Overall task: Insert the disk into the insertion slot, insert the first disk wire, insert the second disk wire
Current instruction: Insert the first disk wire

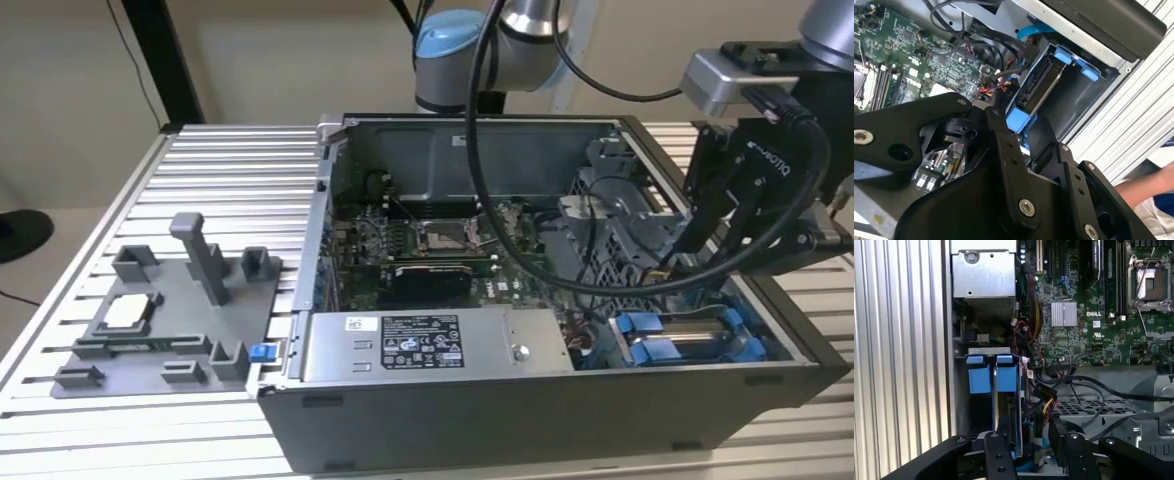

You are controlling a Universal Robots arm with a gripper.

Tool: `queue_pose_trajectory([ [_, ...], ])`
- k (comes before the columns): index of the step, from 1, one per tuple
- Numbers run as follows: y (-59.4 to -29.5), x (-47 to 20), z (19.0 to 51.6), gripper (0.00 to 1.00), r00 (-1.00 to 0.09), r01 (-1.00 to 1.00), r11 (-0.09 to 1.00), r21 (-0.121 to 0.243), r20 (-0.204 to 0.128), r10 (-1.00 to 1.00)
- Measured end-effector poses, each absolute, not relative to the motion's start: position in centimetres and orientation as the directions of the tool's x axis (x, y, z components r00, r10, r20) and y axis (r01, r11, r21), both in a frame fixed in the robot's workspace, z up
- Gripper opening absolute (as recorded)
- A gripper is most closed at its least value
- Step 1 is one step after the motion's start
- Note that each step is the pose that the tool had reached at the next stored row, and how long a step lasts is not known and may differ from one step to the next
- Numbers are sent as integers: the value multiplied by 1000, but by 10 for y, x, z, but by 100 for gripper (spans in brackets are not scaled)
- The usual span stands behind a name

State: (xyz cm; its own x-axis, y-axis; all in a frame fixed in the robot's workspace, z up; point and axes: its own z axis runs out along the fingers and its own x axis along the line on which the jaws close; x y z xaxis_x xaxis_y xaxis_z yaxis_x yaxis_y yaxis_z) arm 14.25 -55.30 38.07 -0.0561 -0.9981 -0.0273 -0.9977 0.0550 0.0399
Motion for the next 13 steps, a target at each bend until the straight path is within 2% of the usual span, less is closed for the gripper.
queue_pose_trajectory([
  [13,-541,147,366,100,-56,-998,55,40,-28,-998],
])
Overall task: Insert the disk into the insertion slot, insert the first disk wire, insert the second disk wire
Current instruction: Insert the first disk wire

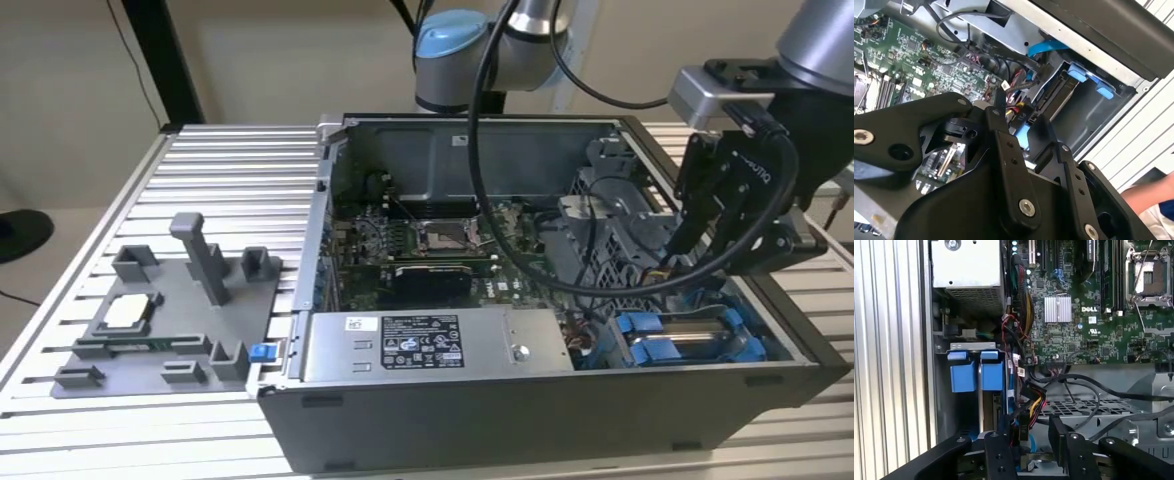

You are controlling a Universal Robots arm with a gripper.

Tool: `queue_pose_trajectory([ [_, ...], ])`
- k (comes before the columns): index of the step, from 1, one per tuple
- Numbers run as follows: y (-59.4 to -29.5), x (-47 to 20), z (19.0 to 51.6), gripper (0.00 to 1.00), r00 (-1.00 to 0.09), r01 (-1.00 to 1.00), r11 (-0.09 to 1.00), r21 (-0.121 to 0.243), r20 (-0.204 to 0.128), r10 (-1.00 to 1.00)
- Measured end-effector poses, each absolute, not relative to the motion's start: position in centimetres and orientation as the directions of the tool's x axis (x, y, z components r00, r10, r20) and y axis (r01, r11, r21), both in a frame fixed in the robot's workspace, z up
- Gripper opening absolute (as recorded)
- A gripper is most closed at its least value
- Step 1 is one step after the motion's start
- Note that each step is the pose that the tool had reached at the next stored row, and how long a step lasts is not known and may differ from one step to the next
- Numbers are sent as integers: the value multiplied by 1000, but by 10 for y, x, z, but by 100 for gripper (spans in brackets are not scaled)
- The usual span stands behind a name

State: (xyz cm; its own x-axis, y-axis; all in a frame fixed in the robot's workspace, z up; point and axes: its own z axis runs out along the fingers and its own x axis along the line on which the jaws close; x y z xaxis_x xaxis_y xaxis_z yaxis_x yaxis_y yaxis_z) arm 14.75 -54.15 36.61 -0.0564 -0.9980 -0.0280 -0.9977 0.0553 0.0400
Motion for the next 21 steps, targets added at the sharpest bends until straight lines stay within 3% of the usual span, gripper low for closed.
queue_pose_trajectory([
  [21,-545,146,365,100,-58,-998,56,40,-30,-998],
])
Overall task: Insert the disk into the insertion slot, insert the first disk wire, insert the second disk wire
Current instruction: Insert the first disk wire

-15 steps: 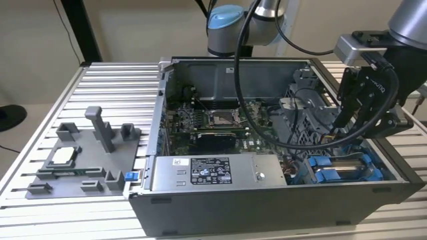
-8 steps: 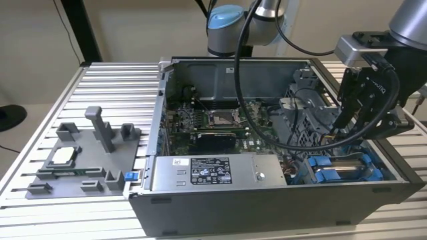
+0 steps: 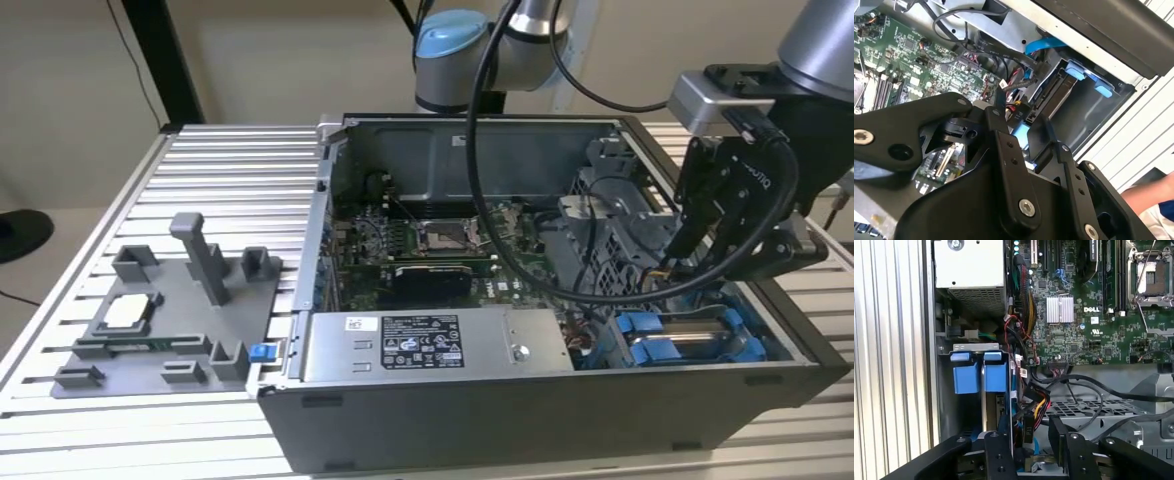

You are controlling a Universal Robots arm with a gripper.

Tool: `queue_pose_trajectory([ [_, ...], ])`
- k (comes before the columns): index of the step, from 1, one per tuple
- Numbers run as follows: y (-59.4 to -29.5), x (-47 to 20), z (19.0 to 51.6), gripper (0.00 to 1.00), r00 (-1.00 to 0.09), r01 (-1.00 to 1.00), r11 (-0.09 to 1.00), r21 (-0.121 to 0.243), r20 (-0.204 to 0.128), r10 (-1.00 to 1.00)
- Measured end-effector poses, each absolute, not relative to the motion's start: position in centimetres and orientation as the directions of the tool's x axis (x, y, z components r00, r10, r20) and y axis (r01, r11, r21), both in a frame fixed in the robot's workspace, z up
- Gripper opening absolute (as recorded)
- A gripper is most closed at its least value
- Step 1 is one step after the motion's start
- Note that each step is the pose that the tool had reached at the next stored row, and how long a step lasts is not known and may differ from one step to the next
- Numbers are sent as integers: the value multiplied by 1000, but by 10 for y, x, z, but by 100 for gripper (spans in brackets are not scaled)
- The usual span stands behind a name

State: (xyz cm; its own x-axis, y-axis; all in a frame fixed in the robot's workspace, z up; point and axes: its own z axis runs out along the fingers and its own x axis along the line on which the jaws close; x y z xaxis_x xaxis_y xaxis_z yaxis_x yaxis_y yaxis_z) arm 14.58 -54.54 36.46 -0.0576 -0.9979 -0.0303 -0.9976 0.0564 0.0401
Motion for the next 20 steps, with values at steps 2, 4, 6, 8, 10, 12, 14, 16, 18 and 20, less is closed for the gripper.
queue_pose_trajectory([
  [2,-545,146,365,100,-58,-998,56,40,-30,-998],
  [4,-545,146,365,100,-58,-998,57,40,-30,-998],
  [6,-545,146,365,100,-58,-998,57,40,-30,-998],
  [8,-545,146,365,100,-58,-998,57,40,-30,-998],
  [10,-545,146,365,100,-58,-998,57,40,-30,-998],
  [12,-545,146,366,100,-58,-998,57,40,-30,-998],
  [14,-545,146,366,100,-58,-998,57,40,-30,-998],
  [16,-545,146,366,100,-58,-998,57,40,-30,-998],
  [18,-545,146,366,100,-58,-998,57,40,-30,-998],
  [20,-545,146,366,0,-58,-998,57,40,-30,-998],
])
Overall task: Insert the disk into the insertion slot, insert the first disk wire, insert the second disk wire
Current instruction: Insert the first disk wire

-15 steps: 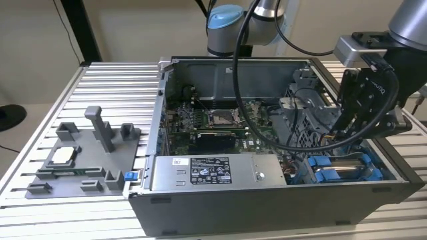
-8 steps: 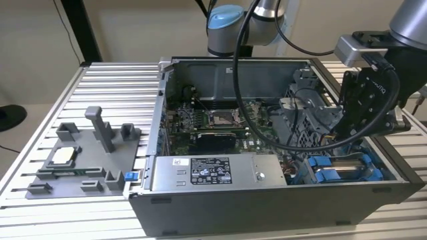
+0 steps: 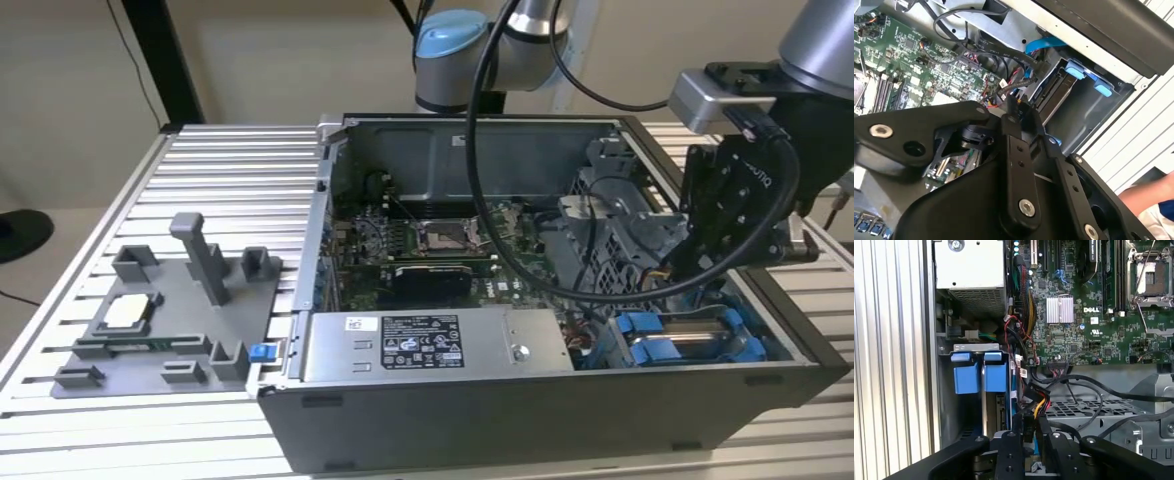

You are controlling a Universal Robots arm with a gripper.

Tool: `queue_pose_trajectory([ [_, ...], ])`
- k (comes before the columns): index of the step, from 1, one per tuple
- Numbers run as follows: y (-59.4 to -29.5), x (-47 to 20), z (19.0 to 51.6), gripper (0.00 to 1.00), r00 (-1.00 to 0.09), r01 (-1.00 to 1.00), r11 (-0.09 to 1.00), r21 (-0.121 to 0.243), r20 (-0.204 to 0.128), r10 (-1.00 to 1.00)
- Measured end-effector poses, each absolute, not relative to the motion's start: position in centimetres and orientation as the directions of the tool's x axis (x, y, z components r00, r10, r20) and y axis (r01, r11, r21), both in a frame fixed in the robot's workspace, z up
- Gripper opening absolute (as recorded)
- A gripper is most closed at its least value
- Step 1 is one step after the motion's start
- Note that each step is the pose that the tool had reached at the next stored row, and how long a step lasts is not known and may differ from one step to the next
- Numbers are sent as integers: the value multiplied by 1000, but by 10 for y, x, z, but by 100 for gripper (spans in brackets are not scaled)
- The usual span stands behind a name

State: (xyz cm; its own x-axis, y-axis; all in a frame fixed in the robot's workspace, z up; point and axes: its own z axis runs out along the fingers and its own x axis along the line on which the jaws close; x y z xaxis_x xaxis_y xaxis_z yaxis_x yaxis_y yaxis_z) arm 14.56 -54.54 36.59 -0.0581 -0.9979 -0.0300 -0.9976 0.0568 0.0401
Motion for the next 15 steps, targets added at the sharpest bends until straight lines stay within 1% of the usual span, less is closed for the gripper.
queue_pose_trajectory([
  [5,-545,146,366,0,-58,-998,57,40,-25,-998],
  [9,-545,146,366,0,-58,-998,58,38,6,-998],
  [15,-545,147,363,0,-58,-998,58,38,8,-998],
])
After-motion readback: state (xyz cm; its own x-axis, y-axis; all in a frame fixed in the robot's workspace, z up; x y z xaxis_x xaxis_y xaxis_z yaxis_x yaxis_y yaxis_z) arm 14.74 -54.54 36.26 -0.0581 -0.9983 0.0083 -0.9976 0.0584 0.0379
